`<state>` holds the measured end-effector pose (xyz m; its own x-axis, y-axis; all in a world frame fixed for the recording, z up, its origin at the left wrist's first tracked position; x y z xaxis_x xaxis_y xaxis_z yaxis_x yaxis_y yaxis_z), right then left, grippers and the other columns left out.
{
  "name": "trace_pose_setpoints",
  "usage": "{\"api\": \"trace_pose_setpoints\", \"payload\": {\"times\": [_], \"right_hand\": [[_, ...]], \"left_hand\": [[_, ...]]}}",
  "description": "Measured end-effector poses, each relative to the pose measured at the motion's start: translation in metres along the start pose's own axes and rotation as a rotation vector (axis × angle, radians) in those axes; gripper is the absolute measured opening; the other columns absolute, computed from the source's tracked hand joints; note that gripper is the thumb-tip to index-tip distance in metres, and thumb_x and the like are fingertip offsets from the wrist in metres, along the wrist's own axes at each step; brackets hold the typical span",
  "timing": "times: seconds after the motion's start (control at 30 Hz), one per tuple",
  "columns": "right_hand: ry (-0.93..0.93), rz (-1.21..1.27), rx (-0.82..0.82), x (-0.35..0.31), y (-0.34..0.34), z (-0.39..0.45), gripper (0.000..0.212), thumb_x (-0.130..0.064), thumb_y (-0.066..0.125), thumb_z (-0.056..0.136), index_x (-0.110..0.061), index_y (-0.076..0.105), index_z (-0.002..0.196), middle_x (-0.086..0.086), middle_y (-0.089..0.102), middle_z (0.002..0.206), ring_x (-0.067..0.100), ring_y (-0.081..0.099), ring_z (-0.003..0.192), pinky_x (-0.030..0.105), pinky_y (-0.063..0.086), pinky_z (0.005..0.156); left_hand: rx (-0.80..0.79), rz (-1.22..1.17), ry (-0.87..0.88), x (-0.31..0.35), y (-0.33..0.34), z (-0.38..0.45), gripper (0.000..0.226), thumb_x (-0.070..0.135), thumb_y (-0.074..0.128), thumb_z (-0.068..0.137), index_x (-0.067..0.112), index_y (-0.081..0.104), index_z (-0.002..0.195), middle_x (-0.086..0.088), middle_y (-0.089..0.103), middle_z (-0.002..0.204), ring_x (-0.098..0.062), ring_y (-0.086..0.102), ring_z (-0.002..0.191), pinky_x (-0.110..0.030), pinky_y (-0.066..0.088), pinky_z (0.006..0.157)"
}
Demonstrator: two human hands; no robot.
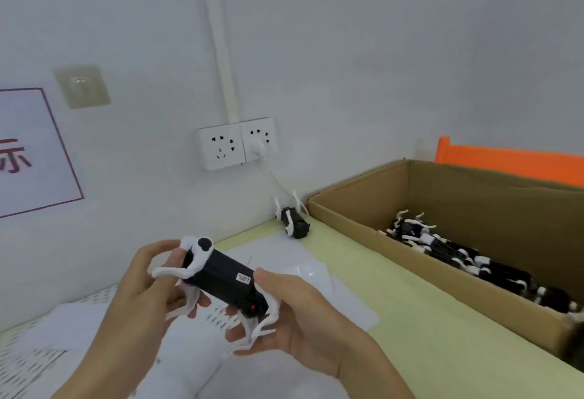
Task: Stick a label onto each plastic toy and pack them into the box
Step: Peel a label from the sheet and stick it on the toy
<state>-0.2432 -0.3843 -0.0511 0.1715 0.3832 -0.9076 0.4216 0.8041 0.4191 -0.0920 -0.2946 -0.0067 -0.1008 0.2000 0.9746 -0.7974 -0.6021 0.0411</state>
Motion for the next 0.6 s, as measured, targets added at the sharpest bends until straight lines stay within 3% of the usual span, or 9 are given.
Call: {"api": "trace_pose_setpoints", "payload": {"times": [0.1,0.2,0.3,0.37,0.43,0.5,0.53,0.57,0.6], "right_hand": [[-0.062,0.195,0.161,-0.017,-0.043,-0.032,0.053,-0.040,0.058,0.090,0.000,0.060,0.125,0.021,0.065,0.099,0.036,0.067,0.083,0.047,0.059,0.076],[-0.198,0.366,0.339,-0.044,-0.094,-0.064,0.055,-0.040,0.057,0.089,0.000,0.059,0.127,0.022,0.065,0.100,0.041,0.069,0.091,0.045,0.058,0.074],[-0.340,0.422,0.509,-0.077,-0.150,-0.094,0.049,-0.037,0.055,0.094,-0.001,0.059,0.127,0.020,0.061,0.105,0.043,0.067,0.105,0.046,0.058,0.076],[-0.379,0.384,0.625,-0.099,-0.187,-0.110,0.046,-0.038,0.051,0.098,-0.002,0.060,0.126,0.018,0.062,0.110,0.038,0.070,0.102,0.046,0.055,0.080],[-0.382,0.355,0.756,-0.118,-0.226,-0.120,0.040,-0.037,0.052,0.098,-0.007,0.062,0.122,0.014,0.065,0.110,0.031,0.072,0.090,0.044,0.052,0.086],[-0.377,0.359,0.895,-0.133,-0.266,-0.125,0.029,-0.028,0.057,0.096,-0.008,0.061,0.117,0.015,0.063,0.114,0.031,0.068,0.090,0.042,0.051,0.082],[-0.367,0.356,0.957,-0.140,-0.287,-0.126,0.024,-0.022,0.058,0.094,-0.008,0.058,0.114,0.016,0.060,0.115,0.031,0.064,0.092,0.041,0.052,0.079],[-0.344,0.341,1.012,-0.145,-0.307,-0.126,0.020,-0.017,0.058,0.094,-0.007,0.056,0.111,0.015,0.055,0.114,0.029,0.061,0.095,0.040,0.053,0.077],[-0.305,0.308,1.058,-0.148,-0.327,-0.124,0.018,-0.013,0.056,0.094,-0.007,0.054,0.110,0.014,0.052,0.112,0.027,0.058,0.097,0.038,0.054,0.076]], "left_hand": [[-0.075,-0.030,-0.068,-0.019,0.055,0.017,0.022,0.029,0.046,0.104,0.022,0.067,0.106,-0.010,0.075,0.093,-0.033,0.074,0.084,-0.045,0.054,0.072],[-0.203,0.370,0.070,-0.048,0.101,0.028,0.022,0.033,0.043,0.105,0.044,0.062,0.111,0.007,0.069,0.119,-0.018,0.062,0.116,-0.045,0.047,0.101],[-0.392,0.883,0.229,-0.086,0.136,0.031,0.035,0.045,0.032,0.105,0.053,0.036,0.139,0.016,0.026,0.160,-0.011,0.023,0.148,-0.036,0.021,0.119],[-0.438,1.078,0.216,-0.106,0.149,0.030,0.042,0.053,0.020,0.104,0.057,0.017,0.146,0.022,0.004,0.163,-0.008,0.005,0.152,-0.034,0.013,0.120],[-0.444,1.182,0.265,-0.114,0.159,0.029,0.052,0.063,0.004,0.093,0.062,0.011,0.144,0.025,0.000,0.163,-0.006,0.004,0.152,-0.031,0.012,0.119],[-0.451,1.294,0.297,-0.113,0.164,0.027,0.072,0.062,-0.005,0.075,0.065,0.028,0.139,0.022,0.019,0.160,-0.010,0.025,0.149,-0.035,0.026,0.116],[-0.466,1.373,0.334,-0.114,0.166,0.029,0.072,0.059,0.005,0.074,0.059,0.048,0.132,0.015,0.042,0.152,-0.016,0.048,0.137,-0.042,0.042,0.106],[-0.483,1.372,0.351,-0.113,0.166,0.030,0.064,0.053,0.019,0.076,0.048,0.068,0.117,0.005,0.065,0.132,-0.024,0.068,0.114,-0.047,0.055,0.085],[-0.481,1.403,0.359,-0.113,0.165,0.028,0.054,0.047,0.030,0.079,0.038,0.078,0.101,-0.002,0.075,0.110,-0.030,0.075,0.091,-0.047,0.059,0.067]]}}
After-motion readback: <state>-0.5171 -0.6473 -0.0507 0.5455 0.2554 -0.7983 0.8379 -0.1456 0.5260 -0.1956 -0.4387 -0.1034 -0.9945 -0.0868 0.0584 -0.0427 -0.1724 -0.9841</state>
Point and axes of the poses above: each hand's wrist, its own z-axis towards the middle knuckle, its own y-axis out of the palm, x = y × z, the point moved 4 cm from there along z, towards the middle knuckle
